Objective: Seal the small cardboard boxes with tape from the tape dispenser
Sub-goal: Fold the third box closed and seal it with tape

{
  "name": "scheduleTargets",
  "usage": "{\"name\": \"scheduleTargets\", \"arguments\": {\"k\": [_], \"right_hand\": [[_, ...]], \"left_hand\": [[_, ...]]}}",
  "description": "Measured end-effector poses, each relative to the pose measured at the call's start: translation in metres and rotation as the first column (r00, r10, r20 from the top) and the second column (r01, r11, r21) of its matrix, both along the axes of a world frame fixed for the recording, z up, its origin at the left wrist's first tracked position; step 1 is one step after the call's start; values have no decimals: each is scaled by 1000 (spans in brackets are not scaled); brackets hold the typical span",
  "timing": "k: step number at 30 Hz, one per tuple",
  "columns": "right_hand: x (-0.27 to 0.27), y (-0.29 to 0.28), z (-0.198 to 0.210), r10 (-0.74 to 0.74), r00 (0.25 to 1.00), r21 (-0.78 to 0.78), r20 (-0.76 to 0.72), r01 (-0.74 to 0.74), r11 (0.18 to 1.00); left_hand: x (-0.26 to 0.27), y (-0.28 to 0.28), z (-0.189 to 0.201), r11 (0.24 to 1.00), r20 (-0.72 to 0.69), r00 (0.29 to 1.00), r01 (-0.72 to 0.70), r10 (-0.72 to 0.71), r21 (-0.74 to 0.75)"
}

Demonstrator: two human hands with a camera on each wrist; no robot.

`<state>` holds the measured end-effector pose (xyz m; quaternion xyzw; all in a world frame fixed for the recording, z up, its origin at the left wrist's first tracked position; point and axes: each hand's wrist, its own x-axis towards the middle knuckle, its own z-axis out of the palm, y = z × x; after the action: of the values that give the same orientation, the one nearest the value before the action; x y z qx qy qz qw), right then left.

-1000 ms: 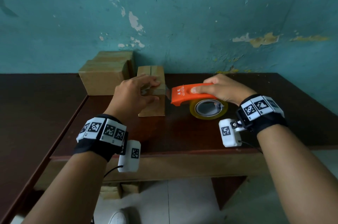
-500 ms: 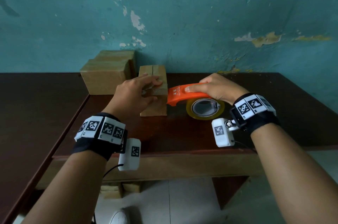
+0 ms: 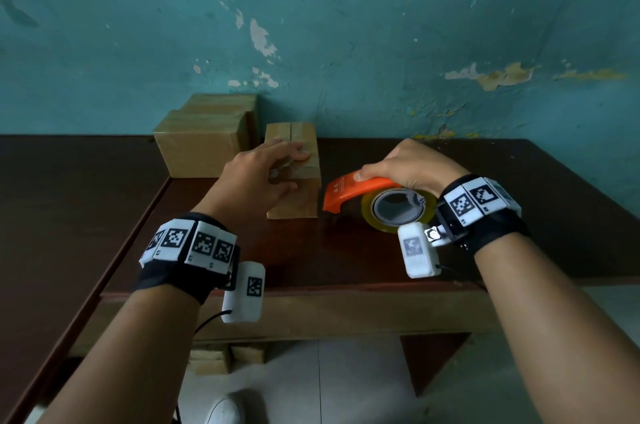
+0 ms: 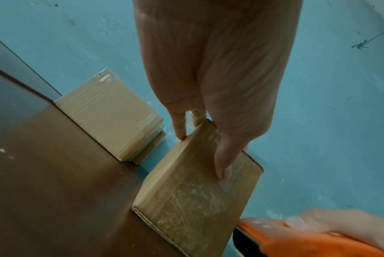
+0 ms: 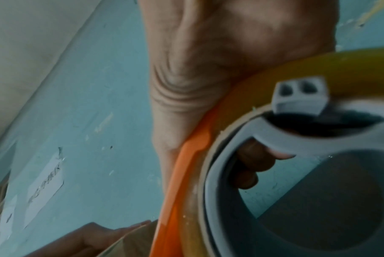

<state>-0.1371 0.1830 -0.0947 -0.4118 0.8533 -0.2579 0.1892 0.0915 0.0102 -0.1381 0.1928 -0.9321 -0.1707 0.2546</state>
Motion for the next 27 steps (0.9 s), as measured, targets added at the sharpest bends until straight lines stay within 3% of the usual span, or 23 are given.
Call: {"name": "scheduleTargets", "arguments": {"k": [6, 9, 14, 17, 20, 24, 27], "right_hand": [[-12, 6, -4, -232, 969, -76, -82, 226, 971], [-8, 5, -7, -316, 932, -177, -175, 286, 942], [1, -5, -8, -275, 926, -137, -260, 246, 960], [12, -12, -11, -230, 916, -51, -328, 226, 973], [24, -19, -16, -188, 901, 18, -392, 212, 977], [37, -21, -21, -187, 877, 68, -442, 241, 968], [36, -24, -25, -175, 889, 105, -424, 240, 965]], "left_hand": [[2, 3, 5, 978, -12, 993, 118, -118, 172], [10, 8, 17, 858, -162, 969, 240, -186, 454], [16, 7, 28, 836, -306, 952, 163, 5, 524], [16, 1, 23, 714, -352, 895, 56, 273, 698], [16, -6, 15, 525, -259, 842, -34, 474, 850], [19, -10, 8, 349, -136, 855, -56, 501, 935], [17, -9, 9, 311, -149, 861, -12, 486, 950]]}}
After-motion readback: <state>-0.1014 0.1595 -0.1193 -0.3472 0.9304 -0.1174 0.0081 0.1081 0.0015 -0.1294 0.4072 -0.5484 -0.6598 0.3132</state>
